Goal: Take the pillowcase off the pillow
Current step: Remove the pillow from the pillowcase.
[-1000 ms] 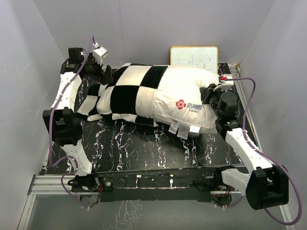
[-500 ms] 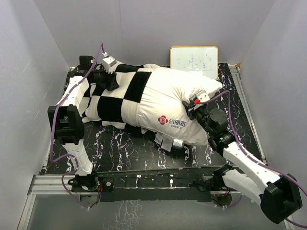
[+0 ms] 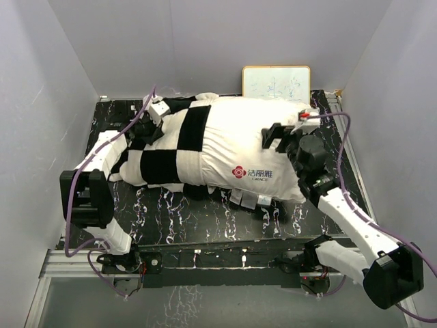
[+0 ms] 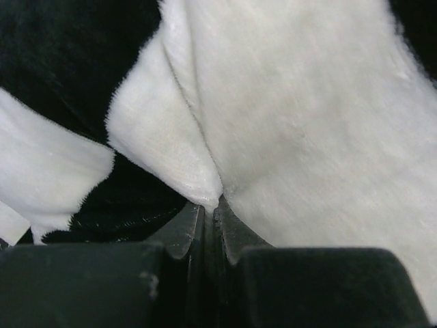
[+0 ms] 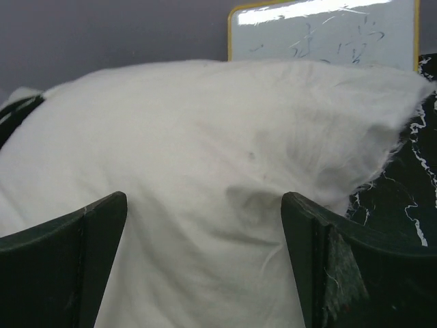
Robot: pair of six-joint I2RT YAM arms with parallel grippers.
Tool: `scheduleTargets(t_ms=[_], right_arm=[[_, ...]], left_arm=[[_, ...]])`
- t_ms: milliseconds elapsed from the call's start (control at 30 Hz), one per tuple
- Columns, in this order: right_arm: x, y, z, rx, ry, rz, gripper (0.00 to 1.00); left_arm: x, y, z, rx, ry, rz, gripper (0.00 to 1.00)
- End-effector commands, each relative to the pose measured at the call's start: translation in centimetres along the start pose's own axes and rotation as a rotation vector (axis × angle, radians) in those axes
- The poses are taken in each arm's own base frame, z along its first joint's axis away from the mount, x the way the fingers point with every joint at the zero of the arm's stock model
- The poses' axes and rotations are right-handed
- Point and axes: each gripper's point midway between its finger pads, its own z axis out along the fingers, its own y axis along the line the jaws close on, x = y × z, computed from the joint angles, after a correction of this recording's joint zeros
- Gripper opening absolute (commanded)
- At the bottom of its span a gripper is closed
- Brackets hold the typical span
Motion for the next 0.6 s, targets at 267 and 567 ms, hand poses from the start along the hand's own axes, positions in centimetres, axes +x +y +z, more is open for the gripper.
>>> scheduleTargets(t_ms=[267, 567], right_arm=[[-9.5, -4.9, 7.3, 0.181, -0.032, 0.297, 0.98], [-1.9, -6.1, 13.8, 0.294, 0.219, 0.352, 0.98]], left_arm=[[6.4, -9.2, -2.2, 0.203, 0.186, 0.055, 0.0], [6.1, -9.3, -2.5, 0.201, 0.184, 0.092, 0.0]])
